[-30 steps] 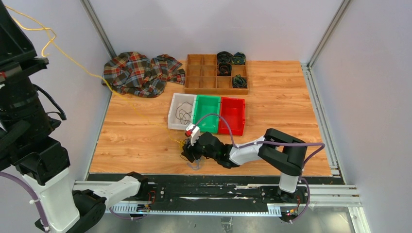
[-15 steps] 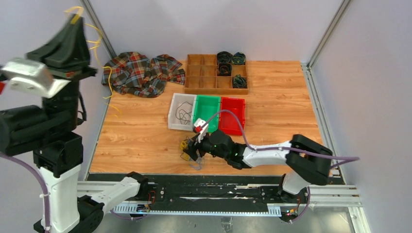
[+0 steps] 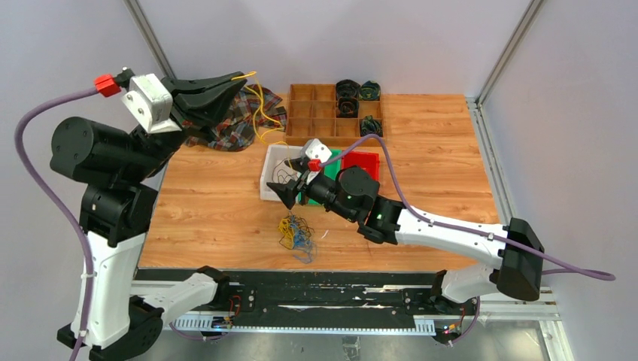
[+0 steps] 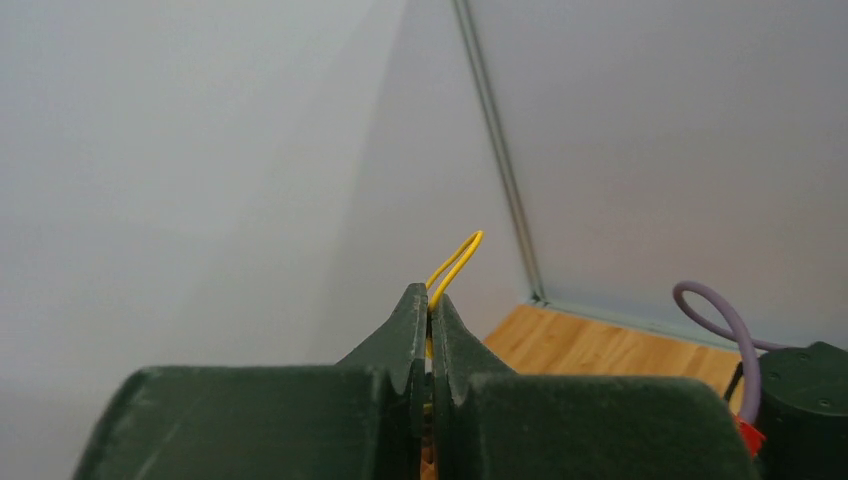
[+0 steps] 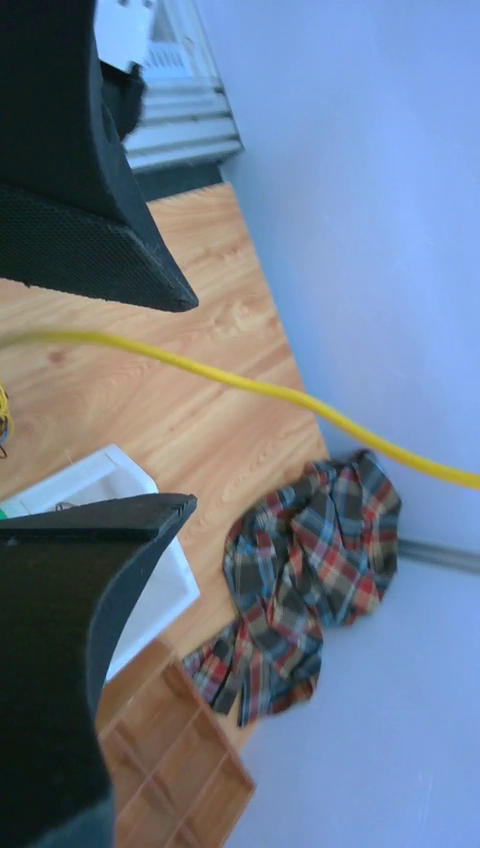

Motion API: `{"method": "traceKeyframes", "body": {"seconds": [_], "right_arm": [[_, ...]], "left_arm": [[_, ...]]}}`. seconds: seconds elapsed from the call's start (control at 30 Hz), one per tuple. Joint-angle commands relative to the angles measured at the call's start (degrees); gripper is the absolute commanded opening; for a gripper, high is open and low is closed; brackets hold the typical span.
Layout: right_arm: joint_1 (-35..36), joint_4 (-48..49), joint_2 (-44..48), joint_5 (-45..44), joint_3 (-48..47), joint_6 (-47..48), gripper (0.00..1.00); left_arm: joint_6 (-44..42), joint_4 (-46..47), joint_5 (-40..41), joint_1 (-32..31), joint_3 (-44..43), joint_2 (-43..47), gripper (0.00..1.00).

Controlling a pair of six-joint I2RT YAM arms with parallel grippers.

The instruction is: Untangle the cables

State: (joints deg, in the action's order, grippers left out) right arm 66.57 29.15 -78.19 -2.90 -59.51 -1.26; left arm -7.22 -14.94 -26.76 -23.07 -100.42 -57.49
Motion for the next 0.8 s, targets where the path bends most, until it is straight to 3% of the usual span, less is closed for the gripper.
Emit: {"method": "traceKeyframes", "body": {"seconds": [0.0, 0.13, 0.4, 0.77], "right_arm": [[0.7, -3.3, 0.4, -11.9, -2.1, 6.9, 0.63], [0.1, -0.1, 4.8, -17.8, 3.0, 8.2, 0.54], [-4.2, 1.5, 13.8, -22.0, 14.1, 6.9, 0.50], [-11.6, -0.6, 14.8, -19.1, 16.3, 4.8, 0.48]], "left_arm": [[9.0, 2.4, -7.4, -0.2, -2.3, -3.3, 0.01], [10.6, 0.7, -8.7, -2.8, -4.2, -7.3, 0.01], [4.3, -3.2, -4.9, -11.2, -7.1, -14.5, 0.01], [4.5, -0.3, -3.4, -11.6, -13.1, -21.1, 0.00]]}}
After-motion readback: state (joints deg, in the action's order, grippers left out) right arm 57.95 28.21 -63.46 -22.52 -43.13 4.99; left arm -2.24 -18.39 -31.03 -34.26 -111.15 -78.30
